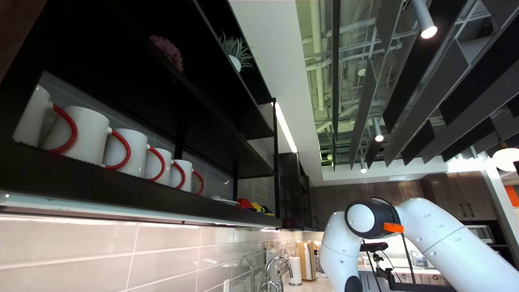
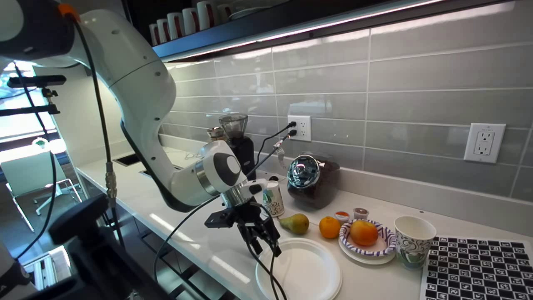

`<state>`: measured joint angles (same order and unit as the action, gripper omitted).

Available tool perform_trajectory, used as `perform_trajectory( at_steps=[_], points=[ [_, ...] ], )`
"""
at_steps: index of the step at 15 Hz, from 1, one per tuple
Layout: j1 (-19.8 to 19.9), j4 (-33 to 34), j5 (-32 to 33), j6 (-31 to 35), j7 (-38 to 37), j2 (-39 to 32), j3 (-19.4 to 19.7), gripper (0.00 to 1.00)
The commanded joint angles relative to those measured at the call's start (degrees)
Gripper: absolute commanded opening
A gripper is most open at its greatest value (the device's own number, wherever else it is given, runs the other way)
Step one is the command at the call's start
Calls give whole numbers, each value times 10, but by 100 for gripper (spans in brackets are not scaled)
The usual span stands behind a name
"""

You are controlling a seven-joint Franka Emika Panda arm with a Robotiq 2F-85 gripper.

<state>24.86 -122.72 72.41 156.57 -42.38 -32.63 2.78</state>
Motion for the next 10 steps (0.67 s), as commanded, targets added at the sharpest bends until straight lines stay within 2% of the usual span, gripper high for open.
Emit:
perform_trajectory(
  at_steps=[1,3,6,8,10],
  points=[
    [-3,11,3,-1,-10,-11,2,75],
    [-3,12,2,-2,-9,-12,2,57],
    [-2,12,2,-2,-9,-14,2,40],
    [-2,13,1,-2,-8,-17,2,21],
    [-1,14,-1,-2,-6,-20,1,9]
  ],
)
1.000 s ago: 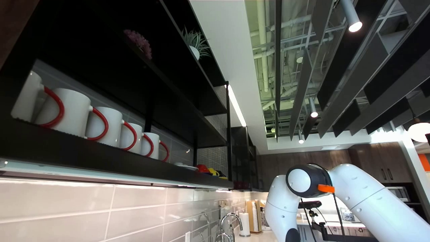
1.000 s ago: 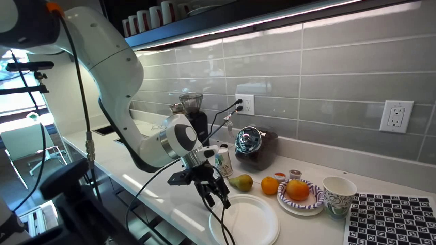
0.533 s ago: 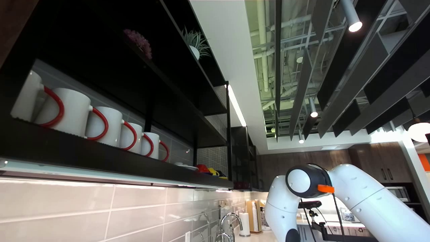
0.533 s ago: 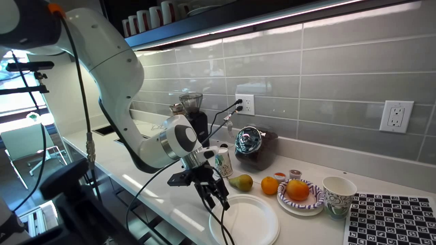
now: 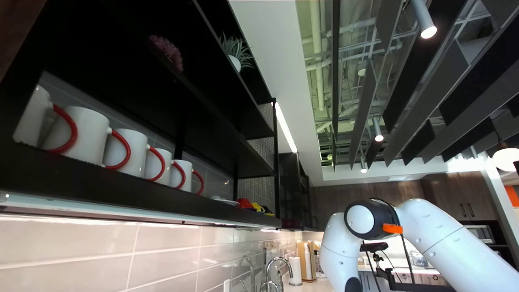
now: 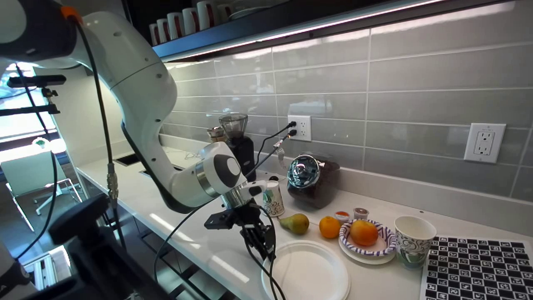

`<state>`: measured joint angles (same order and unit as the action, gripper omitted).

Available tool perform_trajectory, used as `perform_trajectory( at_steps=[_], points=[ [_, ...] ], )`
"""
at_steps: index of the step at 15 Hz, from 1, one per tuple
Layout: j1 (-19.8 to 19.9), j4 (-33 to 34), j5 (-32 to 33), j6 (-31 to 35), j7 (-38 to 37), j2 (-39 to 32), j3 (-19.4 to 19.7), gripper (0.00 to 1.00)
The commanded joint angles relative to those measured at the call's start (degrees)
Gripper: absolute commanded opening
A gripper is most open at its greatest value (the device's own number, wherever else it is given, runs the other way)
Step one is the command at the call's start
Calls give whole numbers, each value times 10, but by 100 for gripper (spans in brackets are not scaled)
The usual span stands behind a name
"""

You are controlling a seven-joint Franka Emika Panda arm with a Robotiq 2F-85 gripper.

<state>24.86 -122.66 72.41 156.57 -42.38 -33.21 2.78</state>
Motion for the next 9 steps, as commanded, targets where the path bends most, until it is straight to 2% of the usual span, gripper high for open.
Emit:
perform_trajectory(
  at_steps=[1,2,9],
  points=[
    [-42,12,-28,17,8,-16,44,5],
    [-6,16,-5,0,-5,-17,8,2],
    [-20,-6,3,-7,-22,14,16,1]
  ],
)
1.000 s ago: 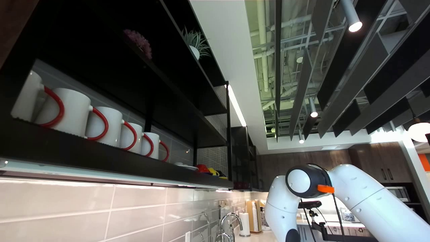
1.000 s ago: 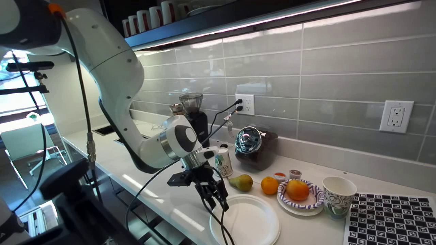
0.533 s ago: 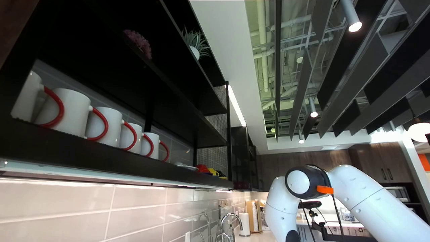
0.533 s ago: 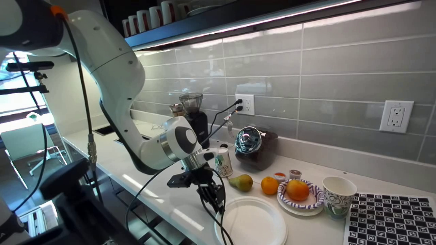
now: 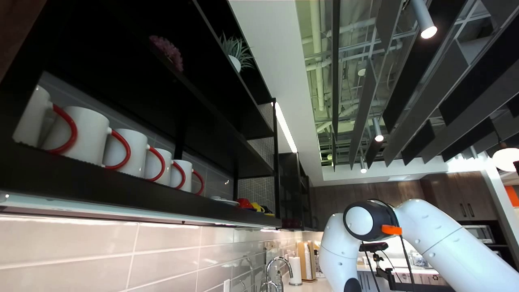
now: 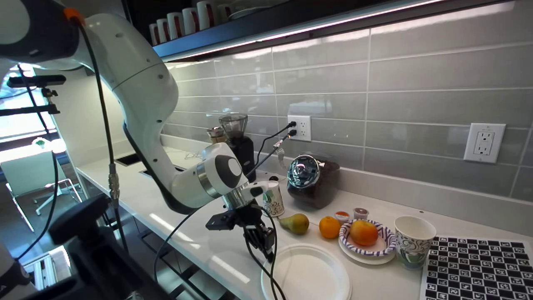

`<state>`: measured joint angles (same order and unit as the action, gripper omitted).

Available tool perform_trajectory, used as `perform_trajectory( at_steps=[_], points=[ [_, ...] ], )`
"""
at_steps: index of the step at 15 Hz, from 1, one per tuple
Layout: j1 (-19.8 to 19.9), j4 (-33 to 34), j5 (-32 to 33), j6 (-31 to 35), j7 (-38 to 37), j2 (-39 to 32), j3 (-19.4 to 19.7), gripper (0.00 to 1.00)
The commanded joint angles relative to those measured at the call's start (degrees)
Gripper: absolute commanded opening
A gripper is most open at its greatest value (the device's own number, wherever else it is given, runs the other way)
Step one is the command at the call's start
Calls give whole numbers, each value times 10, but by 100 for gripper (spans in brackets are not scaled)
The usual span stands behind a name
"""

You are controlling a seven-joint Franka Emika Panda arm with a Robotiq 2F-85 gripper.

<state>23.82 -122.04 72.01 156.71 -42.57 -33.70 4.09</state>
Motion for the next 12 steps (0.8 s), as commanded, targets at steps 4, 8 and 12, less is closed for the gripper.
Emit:
perform_trajectory(
  at_steps=[4,8,12],
  points=[
    [-39,-64,20,-52,-63,85,4,1],
    [-127,-130,-9,-128,-78,170,44,1],
    [-168,-170,-13,-241,-82,239,31,1]
  ],
)
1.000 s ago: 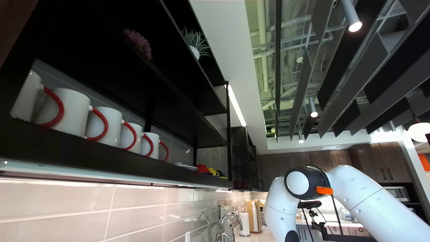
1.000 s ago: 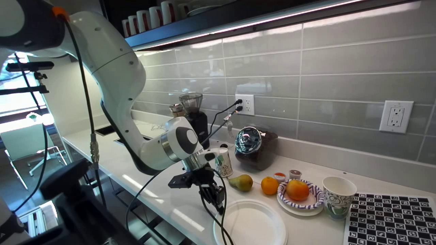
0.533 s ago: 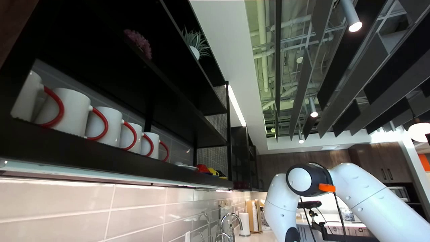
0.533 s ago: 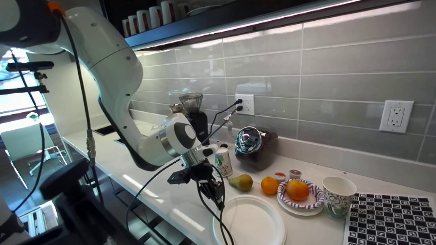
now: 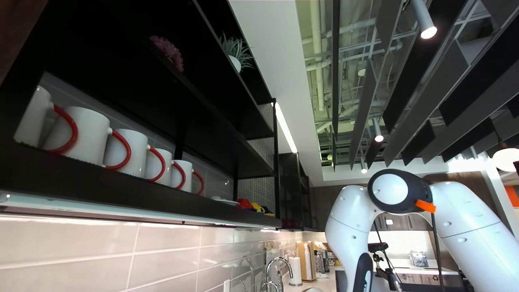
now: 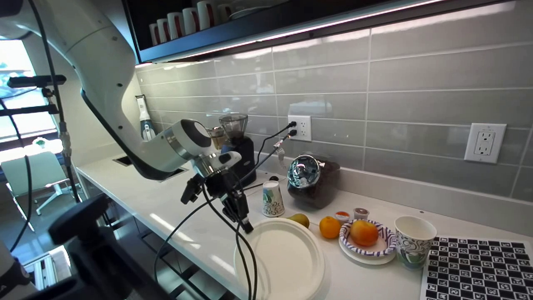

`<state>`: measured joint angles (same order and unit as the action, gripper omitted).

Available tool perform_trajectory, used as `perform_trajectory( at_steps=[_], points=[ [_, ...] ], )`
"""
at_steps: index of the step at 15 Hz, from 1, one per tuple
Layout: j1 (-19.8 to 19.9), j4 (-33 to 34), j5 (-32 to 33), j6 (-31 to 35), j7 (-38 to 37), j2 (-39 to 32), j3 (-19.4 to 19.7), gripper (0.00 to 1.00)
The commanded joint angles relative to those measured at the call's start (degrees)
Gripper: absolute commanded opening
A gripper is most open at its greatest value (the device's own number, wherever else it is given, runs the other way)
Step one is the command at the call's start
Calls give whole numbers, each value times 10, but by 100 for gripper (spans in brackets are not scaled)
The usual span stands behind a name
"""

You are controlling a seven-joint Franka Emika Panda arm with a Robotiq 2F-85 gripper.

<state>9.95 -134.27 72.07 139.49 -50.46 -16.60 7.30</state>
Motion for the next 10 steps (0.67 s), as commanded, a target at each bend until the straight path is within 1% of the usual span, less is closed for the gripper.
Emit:
perform_trajectory(
  at_steps=[1,4,5,10],
  points=[
    [-38,-54,-11,-96,-8,84,-4,1],
    [-56,-75,0,-160,5,133,-19,1],
    [-64,-83,13,-181,1,150,-25,1],
    [-93,-123,57,-252,17,238,-64,1]
  ],
)
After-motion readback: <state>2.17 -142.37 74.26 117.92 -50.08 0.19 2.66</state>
